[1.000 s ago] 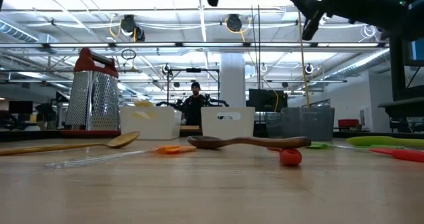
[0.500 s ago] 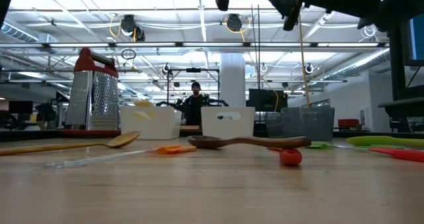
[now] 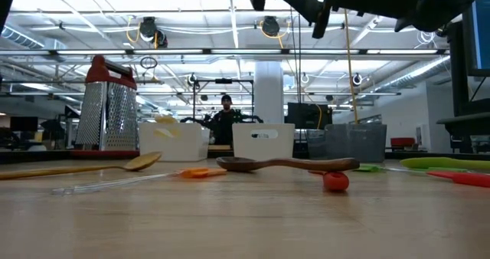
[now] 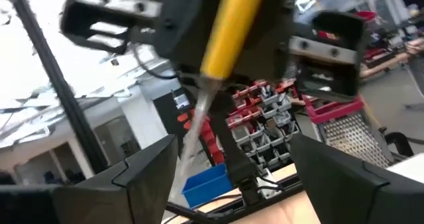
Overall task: Pick & Place Kitchen Items
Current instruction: Put the yellow spatula into the black bin, then put the top green spatula into the black bin
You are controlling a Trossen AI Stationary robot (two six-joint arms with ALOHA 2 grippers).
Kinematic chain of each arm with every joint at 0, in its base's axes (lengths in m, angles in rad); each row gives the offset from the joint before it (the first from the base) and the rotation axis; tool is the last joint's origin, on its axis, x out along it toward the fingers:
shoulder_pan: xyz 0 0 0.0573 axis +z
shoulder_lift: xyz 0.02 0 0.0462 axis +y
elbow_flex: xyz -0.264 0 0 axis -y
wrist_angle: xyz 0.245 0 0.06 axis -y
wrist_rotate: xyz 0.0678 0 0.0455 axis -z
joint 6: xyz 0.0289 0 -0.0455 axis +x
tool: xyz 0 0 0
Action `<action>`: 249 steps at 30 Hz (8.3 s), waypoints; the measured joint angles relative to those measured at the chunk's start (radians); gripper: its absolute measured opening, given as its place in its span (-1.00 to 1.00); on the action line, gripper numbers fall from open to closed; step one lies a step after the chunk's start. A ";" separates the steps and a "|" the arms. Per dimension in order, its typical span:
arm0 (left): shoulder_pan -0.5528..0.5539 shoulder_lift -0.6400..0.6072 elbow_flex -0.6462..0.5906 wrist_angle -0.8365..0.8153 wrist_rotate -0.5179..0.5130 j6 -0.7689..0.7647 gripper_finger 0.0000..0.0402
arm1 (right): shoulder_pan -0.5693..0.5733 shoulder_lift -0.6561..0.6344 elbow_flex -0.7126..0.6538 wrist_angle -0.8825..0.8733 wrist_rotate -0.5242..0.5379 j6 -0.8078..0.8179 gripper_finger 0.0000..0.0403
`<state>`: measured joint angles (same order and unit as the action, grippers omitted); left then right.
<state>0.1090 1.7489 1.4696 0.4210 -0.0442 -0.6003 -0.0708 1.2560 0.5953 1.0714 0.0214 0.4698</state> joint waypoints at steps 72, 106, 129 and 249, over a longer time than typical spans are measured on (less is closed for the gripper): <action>-0.029 0.040 -0.002 0.029 0.223 -0.021 -0.95 | -0.021 -0.001 0.000 -0.033 -0.131 0.086 -0.37; 0.014 0.034 -0.002 0.013 0.287 -0.079 0.15 | -0.080 -0.003 -0.001 -0.199 -0.070 0.102 -0.98; 0.241 -0.118 0.000 -0.659 0.321 0.163 0.34 | -0.338 -0.257 -0.002 -0.785 0.125 0.049 -0.99; 0.121 -0.114 -0.002 -0.687 0.307 0.272 0.34 | -1.024 -0.035 0.380 -1.486 -0.835 0.234 -0.97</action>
<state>0.2305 1.6352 1.4681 -0.2657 0.2630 -0.3284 -1.0946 1.2209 0.9756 -0.4148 -0.8132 0.7038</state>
